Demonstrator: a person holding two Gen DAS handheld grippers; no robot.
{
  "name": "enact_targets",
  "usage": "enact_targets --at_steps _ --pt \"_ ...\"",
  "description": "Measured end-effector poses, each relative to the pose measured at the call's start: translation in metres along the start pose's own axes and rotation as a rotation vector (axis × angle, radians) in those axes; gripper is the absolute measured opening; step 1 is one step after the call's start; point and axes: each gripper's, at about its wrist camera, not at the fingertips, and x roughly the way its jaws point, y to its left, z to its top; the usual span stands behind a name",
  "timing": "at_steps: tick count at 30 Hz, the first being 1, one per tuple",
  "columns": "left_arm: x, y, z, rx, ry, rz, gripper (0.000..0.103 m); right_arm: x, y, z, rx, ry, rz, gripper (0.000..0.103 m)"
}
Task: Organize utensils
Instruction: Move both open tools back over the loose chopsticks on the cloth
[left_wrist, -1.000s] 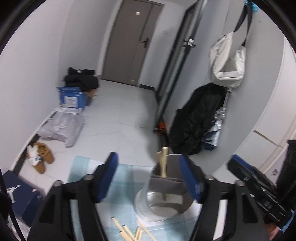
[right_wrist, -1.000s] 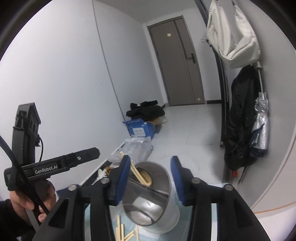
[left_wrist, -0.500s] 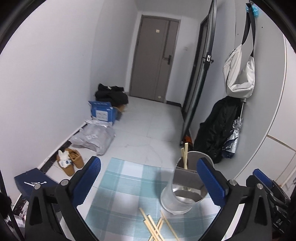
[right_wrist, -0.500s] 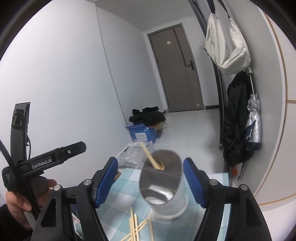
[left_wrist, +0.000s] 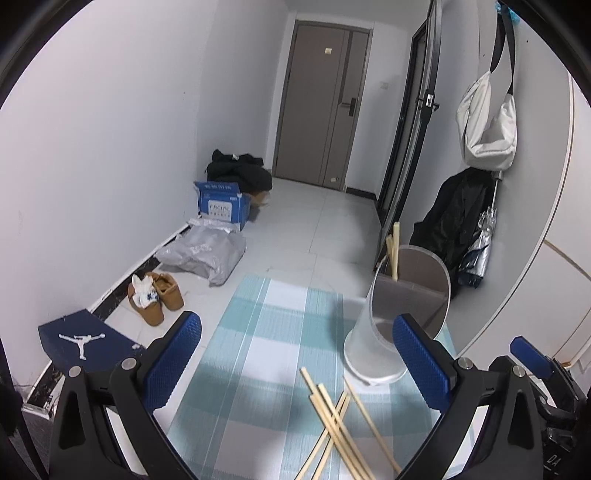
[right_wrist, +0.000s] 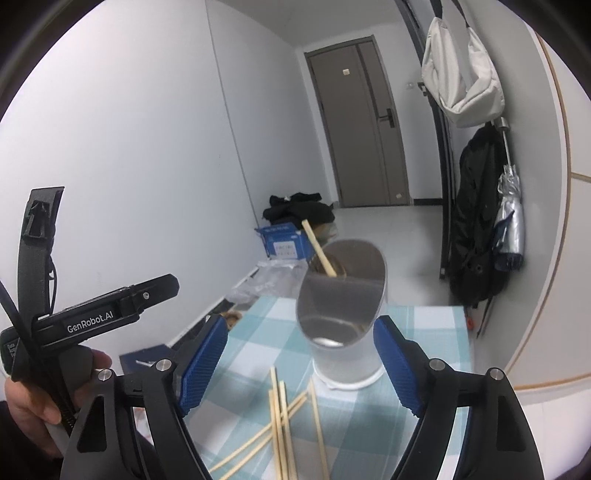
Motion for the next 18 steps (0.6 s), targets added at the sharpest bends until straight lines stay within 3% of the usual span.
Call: enact_targets --at_steps 8,18 --pt "0.008 0.005 -0.026 -0.002 0.048 0.001 0.102 0.007 0.000 -0.023 -0.011 0.056 -0.011 0.083" --pt "0.029 0.019 -0.046 -0.039 0.165 -0.017 0.102 0.037 -0.004 -0.056 -0.003 0.222 -0.045 0.083"
